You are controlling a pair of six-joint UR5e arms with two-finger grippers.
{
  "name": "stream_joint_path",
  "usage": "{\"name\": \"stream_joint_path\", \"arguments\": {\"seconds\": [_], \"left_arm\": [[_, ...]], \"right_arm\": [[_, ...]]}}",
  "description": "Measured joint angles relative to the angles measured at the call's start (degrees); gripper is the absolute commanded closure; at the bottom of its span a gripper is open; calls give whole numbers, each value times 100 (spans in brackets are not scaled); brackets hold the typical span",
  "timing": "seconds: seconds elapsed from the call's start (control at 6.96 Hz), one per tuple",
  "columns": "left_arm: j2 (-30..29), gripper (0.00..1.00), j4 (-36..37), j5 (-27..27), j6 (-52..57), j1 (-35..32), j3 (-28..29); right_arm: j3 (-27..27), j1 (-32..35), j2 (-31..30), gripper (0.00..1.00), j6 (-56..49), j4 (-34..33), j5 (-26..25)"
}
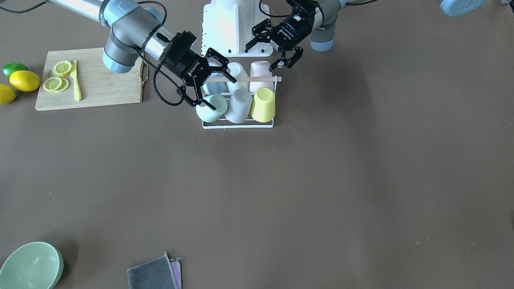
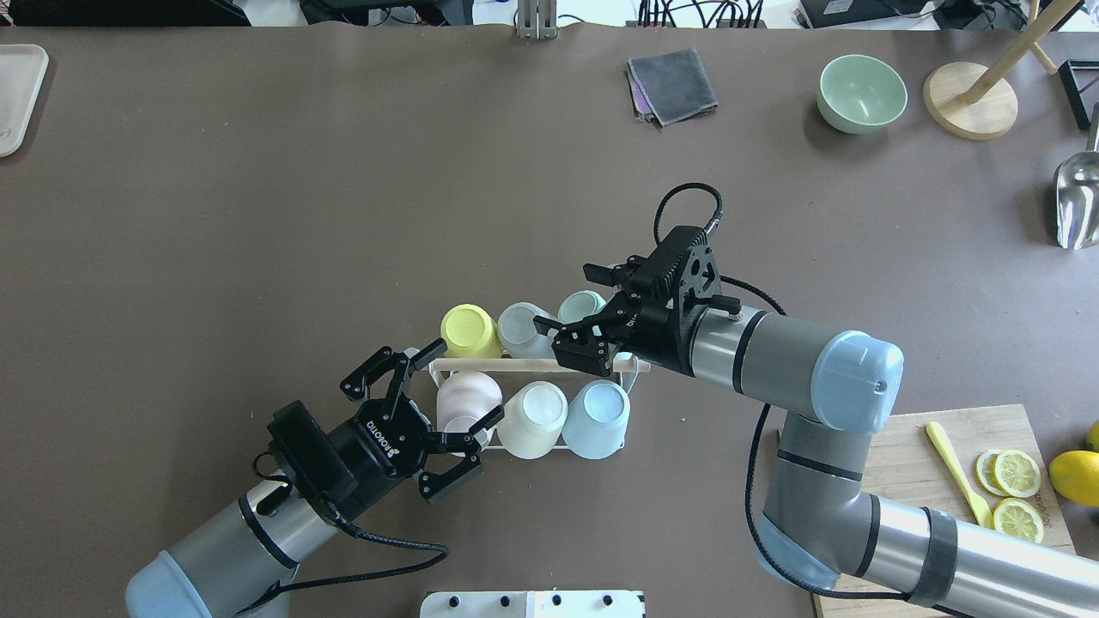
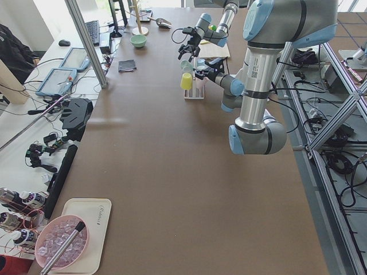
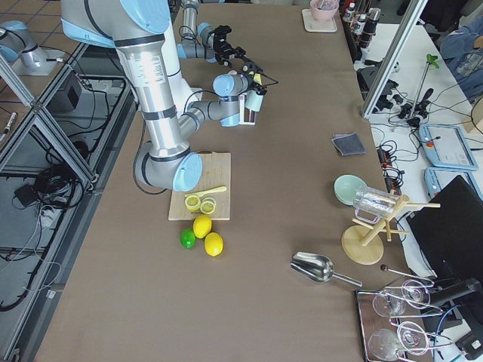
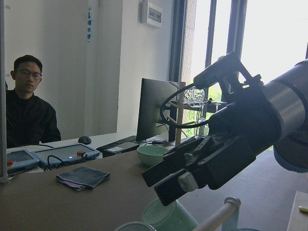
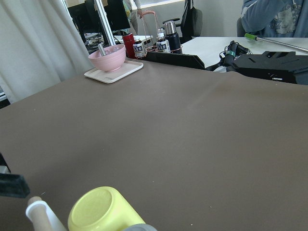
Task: Place cup on cup holder
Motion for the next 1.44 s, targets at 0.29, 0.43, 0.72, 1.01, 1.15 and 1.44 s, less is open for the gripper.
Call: {"name": "stream_joint_path", "arguments": {"seconds": [0.29, 0.43, 0.72, 1.01, 1.15, 1.44], "left_arm": [[35, 2, 290, -17, 3, -111, -426], [40, 2, 694, -57, -15, -249, -745], [15, 2, 1619, -709, -253, -939, -1049], [-1, 2, 2771, -1833, -896, -1993, -1047], [-3, 2, 3373, -2674, -1147, -2588, -985], [3, 2, 4326, -4143, -1408, -3466, -732]], "right_arm": [[8, 7, 1, 0, -2, -2, 16], [37, 30, 8, 0, -6, -27, 40], [138, 266, 19, 0, -8, -256, 370], [523, 743, 38, 0, -11, -1140, 1146], [775, 1086, 64, 0, -156, -1820, 1675], [1072, 1937, 68, 0, -1255, -3110, 2859]]}}
